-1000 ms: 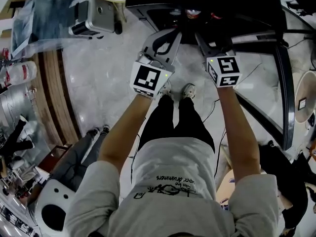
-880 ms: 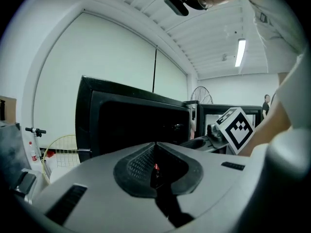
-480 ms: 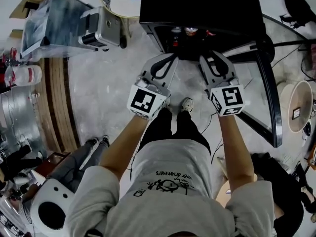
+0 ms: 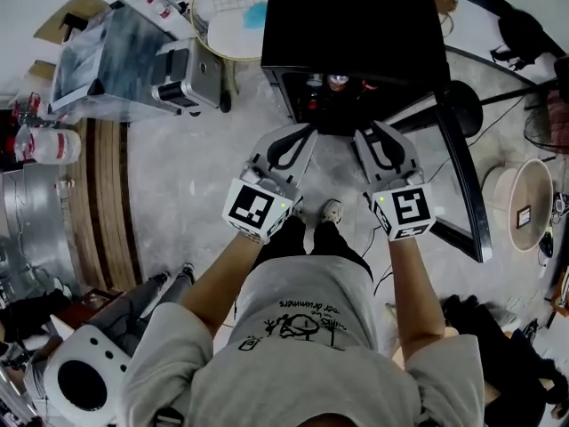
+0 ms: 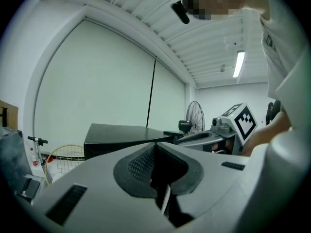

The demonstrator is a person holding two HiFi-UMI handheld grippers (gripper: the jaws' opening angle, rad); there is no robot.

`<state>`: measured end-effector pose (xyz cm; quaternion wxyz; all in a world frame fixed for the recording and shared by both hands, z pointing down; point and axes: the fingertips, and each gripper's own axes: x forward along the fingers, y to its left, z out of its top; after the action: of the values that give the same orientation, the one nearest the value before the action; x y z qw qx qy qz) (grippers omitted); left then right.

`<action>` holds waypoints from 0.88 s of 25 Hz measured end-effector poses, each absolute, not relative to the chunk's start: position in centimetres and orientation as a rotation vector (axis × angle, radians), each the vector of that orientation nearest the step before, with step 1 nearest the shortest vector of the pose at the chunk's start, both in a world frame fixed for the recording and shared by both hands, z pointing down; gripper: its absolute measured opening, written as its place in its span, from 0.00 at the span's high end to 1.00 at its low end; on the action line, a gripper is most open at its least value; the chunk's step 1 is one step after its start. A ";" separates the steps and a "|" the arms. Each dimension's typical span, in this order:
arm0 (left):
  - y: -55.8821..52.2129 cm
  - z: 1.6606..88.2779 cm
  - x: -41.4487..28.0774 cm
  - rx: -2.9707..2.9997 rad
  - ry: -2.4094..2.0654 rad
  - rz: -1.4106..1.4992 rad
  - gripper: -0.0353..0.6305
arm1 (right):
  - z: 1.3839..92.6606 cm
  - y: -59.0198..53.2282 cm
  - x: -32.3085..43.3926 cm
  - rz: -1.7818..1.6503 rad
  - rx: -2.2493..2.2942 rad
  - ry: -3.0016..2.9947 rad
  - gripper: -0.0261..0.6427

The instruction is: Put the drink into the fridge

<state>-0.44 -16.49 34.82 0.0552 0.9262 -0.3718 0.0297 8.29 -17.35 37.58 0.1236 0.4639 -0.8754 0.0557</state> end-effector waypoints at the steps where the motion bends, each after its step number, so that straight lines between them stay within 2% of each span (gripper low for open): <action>1: -16.0 34.2 -0.4 2.817 -1.123 0.088 0.91 | 36.9 -17.0 8.3 0.166 1.353 -2.556 0.82; 22: -10.0 23.4 -1.1 2.871 -1.057 -0.039 0.91 | 24.8 -10.6 7.7 0.054 1.297 -2.593 0.90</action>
<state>-1.15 -10.04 23.38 0.0409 0.9376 -0.3451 -0.0126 7.70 -10.60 24.77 0.1206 0.4441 -0.8876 0.0186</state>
